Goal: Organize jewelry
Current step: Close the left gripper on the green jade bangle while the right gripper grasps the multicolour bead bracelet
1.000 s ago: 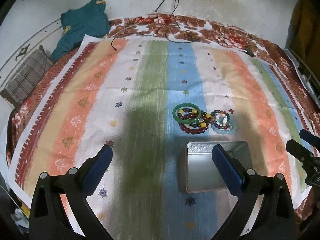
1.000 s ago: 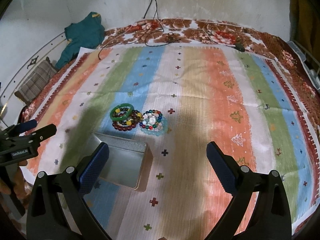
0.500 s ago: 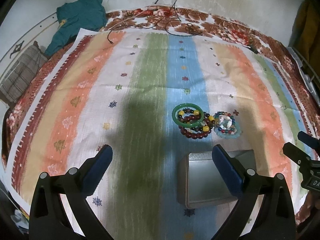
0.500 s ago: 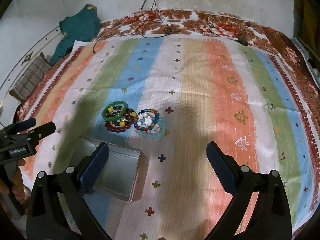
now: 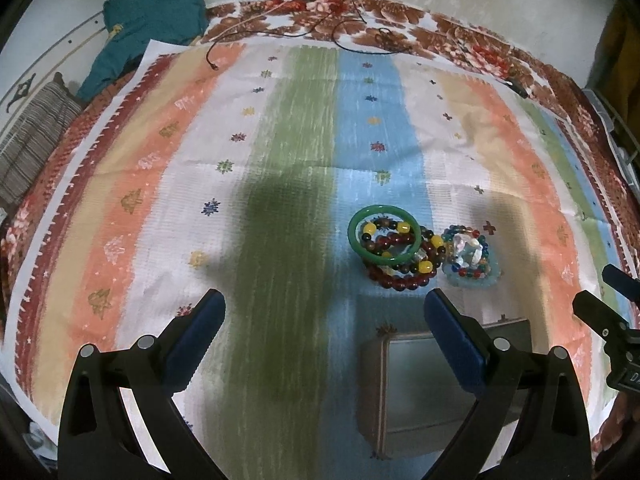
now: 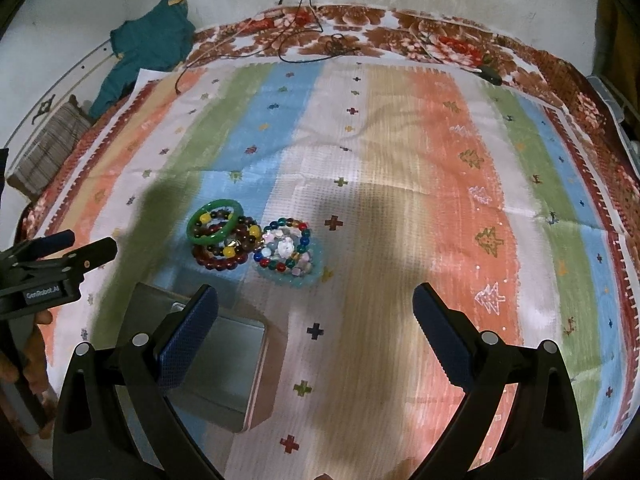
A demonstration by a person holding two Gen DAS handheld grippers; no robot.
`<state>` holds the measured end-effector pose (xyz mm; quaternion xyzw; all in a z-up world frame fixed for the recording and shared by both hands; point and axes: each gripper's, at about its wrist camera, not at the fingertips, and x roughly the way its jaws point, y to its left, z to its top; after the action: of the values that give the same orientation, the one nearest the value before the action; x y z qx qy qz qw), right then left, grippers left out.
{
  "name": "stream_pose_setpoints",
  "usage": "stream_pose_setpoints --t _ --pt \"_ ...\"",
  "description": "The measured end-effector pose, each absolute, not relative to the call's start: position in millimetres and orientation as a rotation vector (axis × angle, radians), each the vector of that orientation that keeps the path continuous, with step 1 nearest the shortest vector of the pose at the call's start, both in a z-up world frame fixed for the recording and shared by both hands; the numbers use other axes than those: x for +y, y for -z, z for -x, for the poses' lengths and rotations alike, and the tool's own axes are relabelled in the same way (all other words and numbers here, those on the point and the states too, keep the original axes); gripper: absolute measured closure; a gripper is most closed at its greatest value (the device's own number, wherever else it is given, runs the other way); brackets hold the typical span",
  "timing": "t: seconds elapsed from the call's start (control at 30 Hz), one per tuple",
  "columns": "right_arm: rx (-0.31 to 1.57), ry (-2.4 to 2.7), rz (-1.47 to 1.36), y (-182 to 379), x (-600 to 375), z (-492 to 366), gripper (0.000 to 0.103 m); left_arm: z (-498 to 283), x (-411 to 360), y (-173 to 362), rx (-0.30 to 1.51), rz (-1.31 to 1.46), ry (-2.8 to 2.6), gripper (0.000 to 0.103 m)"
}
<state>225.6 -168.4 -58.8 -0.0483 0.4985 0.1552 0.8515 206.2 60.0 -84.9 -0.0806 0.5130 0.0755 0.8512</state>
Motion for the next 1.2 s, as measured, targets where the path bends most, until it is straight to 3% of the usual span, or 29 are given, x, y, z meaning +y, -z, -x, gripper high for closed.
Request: stream_pose_setpoints --t 1.2 --pt "1.122 -0.291 0.135 108.3 -147.1 -292.8 0.006 -278.4 80.4 148.0 1.192 0.214 -0.146 0.006"
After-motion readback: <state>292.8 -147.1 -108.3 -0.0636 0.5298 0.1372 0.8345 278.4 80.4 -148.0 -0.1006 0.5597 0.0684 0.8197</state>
